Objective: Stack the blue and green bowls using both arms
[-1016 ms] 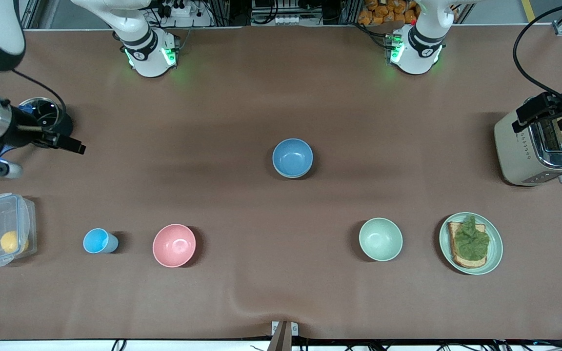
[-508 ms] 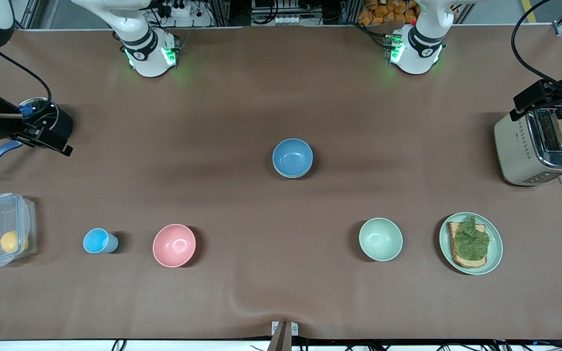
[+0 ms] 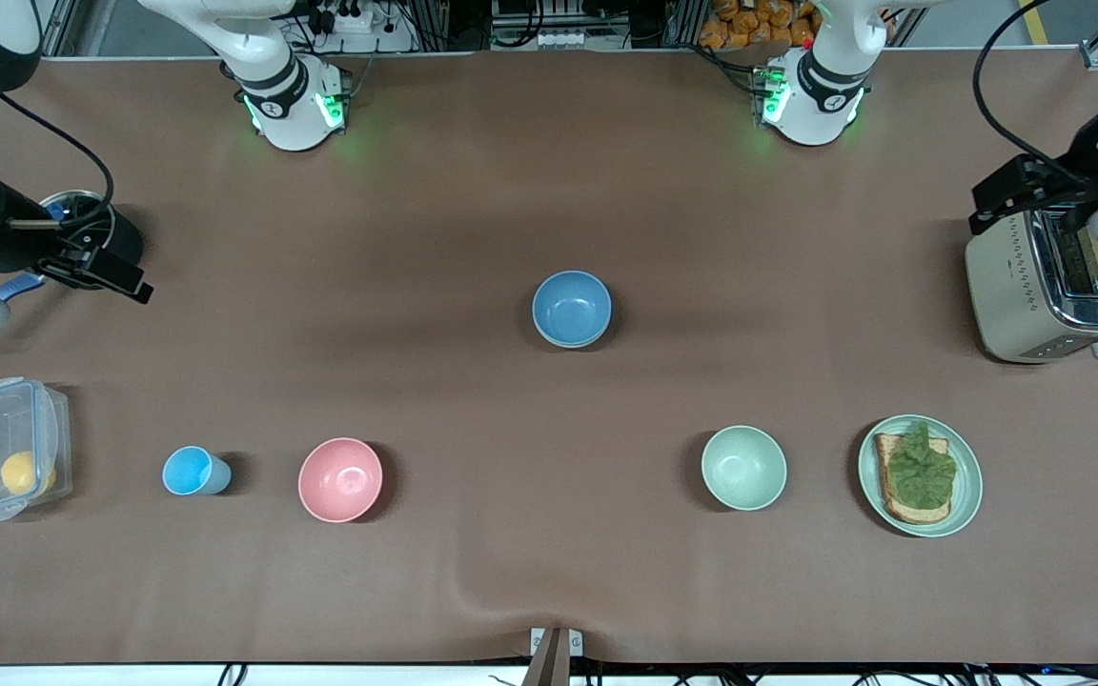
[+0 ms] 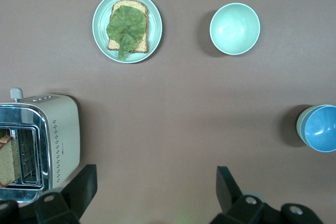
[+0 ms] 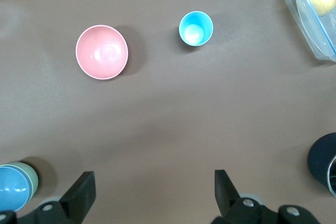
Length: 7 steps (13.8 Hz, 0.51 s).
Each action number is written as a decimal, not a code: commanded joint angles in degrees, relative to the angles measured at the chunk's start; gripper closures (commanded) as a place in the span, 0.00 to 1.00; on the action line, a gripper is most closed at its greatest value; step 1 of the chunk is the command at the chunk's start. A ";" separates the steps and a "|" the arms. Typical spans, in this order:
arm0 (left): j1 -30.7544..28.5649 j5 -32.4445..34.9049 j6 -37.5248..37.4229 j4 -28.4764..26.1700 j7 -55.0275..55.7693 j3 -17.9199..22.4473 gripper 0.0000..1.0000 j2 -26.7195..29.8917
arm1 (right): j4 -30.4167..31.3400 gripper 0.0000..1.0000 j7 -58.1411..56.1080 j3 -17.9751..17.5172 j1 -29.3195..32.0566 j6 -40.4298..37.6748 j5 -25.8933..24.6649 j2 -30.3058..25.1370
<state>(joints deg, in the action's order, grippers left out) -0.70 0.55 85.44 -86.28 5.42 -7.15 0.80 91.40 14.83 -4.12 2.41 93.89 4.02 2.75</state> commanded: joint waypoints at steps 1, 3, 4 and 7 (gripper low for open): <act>0.00 1.47 -0.18 -1.61 0.29 -0.23 0.00 1.74 | 0.53 0.00 -2.35 0.78 -0.82 0.15 -1.03 -1.08; 0.08 1.47 -0.18 -1.61 0.29 -0.06 0.00 1.57 | 0.35 0.00 -2.36 0.69 -0.82 0.15 -1.55 -1.08; 0.08 1.47 -0.27 -1.61 0.29 -0.06 0.00 1.57 | 0.01 0.00 -2.27 0.69 -0.91 0.15 -1.73 -0.99; 0.08 1.47 -0.36 -1.70 0.38 0.12 0.00 1.48 | -0.17 0.00 -2.18 0.60 -0.91 0.06 -1.73 -0.90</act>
<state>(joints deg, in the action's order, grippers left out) -0.70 0.75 85.44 -86.61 5.61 -7.15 0.85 91.22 12.99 -4.02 2.30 94.02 3.51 2.72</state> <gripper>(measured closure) 0.000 0.000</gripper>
